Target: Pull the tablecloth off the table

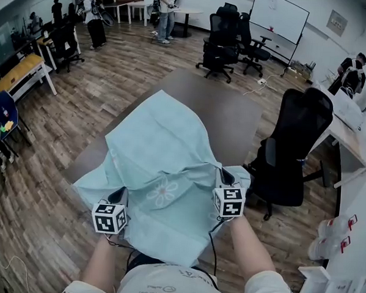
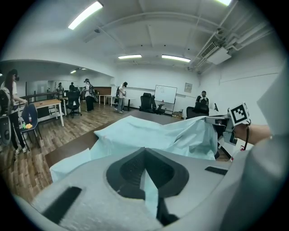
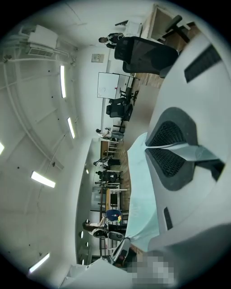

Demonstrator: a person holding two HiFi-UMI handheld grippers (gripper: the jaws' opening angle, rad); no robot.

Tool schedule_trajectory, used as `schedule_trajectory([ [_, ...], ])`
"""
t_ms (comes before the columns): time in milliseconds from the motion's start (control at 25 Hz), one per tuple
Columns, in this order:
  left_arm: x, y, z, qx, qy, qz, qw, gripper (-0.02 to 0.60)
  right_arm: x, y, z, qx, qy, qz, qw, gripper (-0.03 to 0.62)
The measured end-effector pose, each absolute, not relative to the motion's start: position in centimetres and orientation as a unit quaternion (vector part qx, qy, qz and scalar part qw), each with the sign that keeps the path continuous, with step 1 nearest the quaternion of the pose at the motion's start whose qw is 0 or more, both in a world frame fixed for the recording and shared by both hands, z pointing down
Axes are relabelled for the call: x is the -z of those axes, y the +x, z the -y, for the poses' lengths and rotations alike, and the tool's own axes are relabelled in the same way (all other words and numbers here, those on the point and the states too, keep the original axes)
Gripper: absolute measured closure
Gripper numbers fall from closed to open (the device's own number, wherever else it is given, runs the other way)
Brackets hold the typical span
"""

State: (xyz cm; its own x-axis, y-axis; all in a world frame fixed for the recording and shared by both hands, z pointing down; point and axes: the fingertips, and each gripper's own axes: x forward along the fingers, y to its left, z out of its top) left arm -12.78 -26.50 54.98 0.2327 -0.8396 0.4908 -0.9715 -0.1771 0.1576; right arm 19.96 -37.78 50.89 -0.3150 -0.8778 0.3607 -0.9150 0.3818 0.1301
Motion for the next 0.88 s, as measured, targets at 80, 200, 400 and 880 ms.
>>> schedule_trajectory([
  [80, -53.4, -10.6, 26.2, -0.136, 0.766, 0.595, 0.204, 0.575, -49.5, 19.3, 36.5, -0.039, 0.548, 0.817, 0.175, 0.577],
  [200, -51.2, -7.5, 25.7, -0.117, 0.781, 0.586, 0.179, 0.575, -47.9, 18.5, 34.1, -0.033, 0.541, 0.826, 0.155, 0.577],
  [400, -48.8, -4.3, 25.6, -0.098, 0.795, 0.58, 0.149, 0.575, -46.2, 17.9, 32.1, -0.025, 0.534, 0.834, 0.135, 0.577],
  [880, -48.1, -4.8, 24.7, -0.085, 0.783, 0.599, 0.142, 0.574, -45.7, 18.1, 31.4, -0.026, 0.536, 0.834, 0.128, 0.577],
])
